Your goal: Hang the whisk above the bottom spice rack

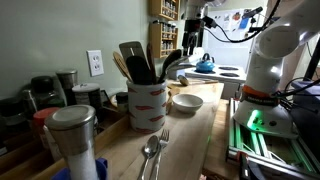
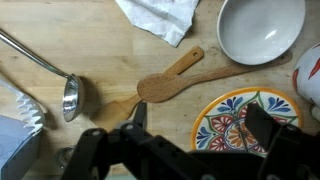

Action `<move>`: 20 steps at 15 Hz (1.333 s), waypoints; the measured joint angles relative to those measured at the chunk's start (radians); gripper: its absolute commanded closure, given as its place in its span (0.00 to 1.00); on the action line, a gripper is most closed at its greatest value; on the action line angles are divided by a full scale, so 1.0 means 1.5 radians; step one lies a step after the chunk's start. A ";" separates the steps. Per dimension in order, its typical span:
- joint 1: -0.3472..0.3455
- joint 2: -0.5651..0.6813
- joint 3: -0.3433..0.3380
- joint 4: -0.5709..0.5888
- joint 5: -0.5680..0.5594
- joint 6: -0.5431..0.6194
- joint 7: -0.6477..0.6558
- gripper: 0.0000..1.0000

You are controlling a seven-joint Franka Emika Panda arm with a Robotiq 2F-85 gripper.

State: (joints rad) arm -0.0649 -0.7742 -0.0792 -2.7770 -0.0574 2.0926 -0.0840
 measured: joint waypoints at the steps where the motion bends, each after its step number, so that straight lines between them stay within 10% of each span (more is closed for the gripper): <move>1: 0.001 0.000 0.002 0.003 -0.001 0.001 -0.005 0.00; 11: 0.201 0.046 0.062 0.016 0.051 0.152 -0.120 0.00; 20: 0.270 0.269 -0.051 0.018 0.131 0.397 -0.371 0.00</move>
State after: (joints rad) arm 0.3394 -0.3710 -0.1556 -2.7504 0.1395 2.6887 -0.6406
